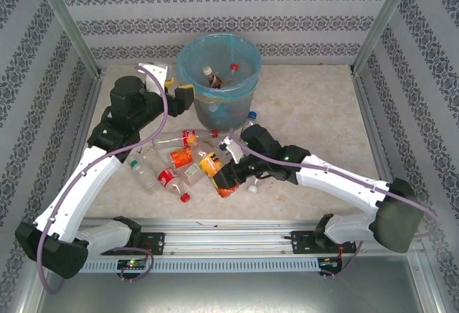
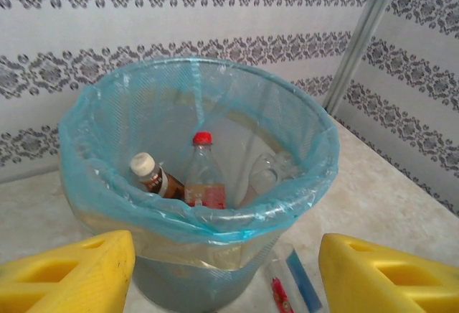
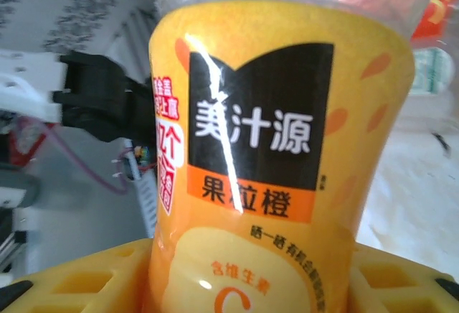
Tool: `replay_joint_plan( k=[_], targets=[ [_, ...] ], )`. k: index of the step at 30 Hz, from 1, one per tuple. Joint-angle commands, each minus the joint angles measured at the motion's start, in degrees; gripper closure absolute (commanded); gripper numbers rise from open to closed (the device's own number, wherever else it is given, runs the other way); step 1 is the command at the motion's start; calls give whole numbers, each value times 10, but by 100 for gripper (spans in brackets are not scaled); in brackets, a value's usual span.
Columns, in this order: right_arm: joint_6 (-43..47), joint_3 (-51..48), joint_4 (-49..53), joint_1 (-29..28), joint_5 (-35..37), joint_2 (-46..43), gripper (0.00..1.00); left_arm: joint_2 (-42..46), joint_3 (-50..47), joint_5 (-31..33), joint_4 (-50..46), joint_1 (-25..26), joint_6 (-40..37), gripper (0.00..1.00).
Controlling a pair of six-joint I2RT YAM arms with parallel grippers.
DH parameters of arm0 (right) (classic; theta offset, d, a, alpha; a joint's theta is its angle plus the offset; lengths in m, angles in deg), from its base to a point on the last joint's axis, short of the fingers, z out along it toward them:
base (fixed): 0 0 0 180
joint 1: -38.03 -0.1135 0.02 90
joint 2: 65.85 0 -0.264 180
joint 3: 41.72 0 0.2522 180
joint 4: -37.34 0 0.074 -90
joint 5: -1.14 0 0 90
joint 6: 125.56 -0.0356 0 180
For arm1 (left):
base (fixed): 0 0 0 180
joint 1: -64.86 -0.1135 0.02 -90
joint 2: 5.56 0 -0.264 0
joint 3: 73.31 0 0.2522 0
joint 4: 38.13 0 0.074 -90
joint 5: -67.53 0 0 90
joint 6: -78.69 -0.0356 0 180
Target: Put the plastic bottles in the bin
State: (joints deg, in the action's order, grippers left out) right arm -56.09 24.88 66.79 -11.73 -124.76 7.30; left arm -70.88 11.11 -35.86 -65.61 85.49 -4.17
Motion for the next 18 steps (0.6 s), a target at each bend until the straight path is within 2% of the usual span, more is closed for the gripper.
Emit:
replay_joint_plan(
  k=[1,5,9,13,18],
  targets=[
    [9,-7,-66,4,-94,-27,52,-5,28,-30,-25,2,21,32],
    [-11,-11,-90,36,-145,-40,54,-11,43,-61,-30,0,47,32],
    [-12,-15,-96,66,-149,-62,53,-26,64,-122,-32,-12,101,32],
    [-12,-3,-95,89,-137,-81,53,-62,93,-238,-27,-41,202,34],
    [-7,5,-91,112,-113,-106,54,-103,89,-404,68,-80,346,38]
  ],
)
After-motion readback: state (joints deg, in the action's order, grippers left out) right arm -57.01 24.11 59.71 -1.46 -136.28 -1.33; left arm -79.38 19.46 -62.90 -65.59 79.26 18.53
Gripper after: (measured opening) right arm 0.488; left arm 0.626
